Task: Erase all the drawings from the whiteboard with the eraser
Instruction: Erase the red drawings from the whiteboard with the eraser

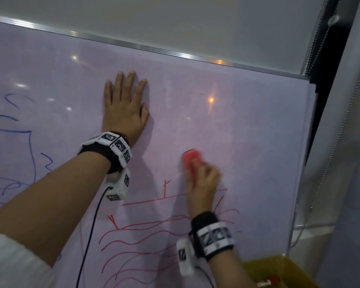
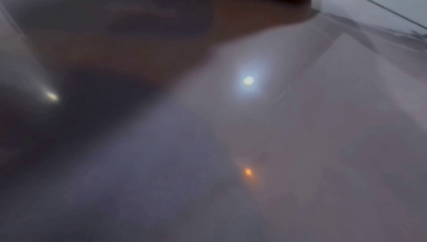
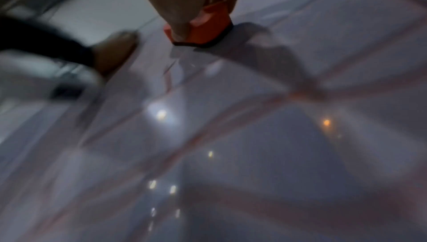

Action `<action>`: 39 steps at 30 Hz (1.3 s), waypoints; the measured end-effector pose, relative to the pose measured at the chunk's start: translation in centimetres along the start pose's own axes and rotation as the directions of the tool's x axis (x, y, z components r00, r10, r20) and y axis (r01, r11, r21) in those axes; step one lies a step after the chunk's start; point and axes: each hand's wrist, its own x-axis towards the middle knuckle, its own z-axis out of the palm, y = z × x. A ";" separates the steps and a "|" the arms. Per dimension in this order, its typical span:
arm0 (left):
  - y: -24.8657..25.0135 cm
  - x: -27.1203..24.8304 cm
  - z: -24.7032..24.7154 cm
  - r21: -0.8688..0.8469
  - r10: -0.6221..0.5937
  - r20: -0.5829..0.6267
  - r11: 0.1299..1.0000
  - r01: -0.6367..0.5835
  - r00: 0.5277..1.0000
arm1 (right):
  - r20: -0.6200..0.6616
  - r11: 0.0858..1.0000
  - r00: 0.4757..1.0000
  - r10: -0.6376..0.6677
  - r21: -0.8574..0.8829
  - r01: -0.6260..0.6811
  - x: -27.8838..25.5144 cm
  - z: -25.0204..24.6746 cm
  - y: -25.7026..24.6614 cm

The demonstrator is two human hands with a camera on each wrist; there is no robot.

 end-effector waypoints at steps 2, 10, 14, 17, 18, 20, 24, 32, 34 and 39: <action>0.0 0.1 -0.3 0.001 0.002 0.002 1.000 -0.002 1.000 | 0.319 0.998 0.948 -0.001 0.054 -0.017 -4.6 0.2 -1.5; -3.8 -3.2 -0.9 0.039 0.277 0.068 0.959 -0.280 0.959 | -0.133 0.970 0.991 0.022 -0.237 -0.053 0.4 -4.1 7.0; -6.9 -5.5 -1.8 0.084 0.386 0.110 0.914 -0.396 0.916 | -0.185 0.975 0.976 0.119 -0.164 -0.150 -1.2 -1.5 3.0; -7.4 -6.3 -1.7 0.085 0.379 0.119 0.917 -0.390 0.918 | 0.304 0.969 0.944 -0.127 -0.167 0.184 -6.0 0.9 -1.7; -7.4 -6.3 -1.6 0.082 0.374 0.124 0.919 -0.385 0.919 | 0.439 0.967 0.888 -0.139 -0.132 0.216 -7.4 1.2 -2.3; -7.5 -6.3 -1.6 0.084 0.373 0.121 0.920 -0.384 0.920 | 0.526 0.918 0.824 -0.212 -0.183 0.353 -7.8 0.6 -1.0; -7.6 -6.5 -1.3 0.086 0.391 0.074 0.914 -0.396 0.917 | -0.060 0.981 0.998 -0.027 -0.195 0.015 -3.2 -0.5 3.0; -7.4 -6.6 -1.5 0.075 0.379 0.057 0.921 -0.383 0.924 | 0.398 0.863 0.818 -0.416 -0.110 0.493 -9.5 3.3 -1.5; -7.4 -6.7 -1.5 0.078 0.367 0.071 0.925 -0.372 0.928 | 0.479 0.652 0.596 -0.644 -0.062 0.756 -10.3 2.2 0.9; -7.5 -6.8 -1.3 0.088 0.357 0.076 0.928 -0.363 0.931 | 0.075 0.906 0.940 -0.333 -0.252 0.341 -2.9 0.2 2.3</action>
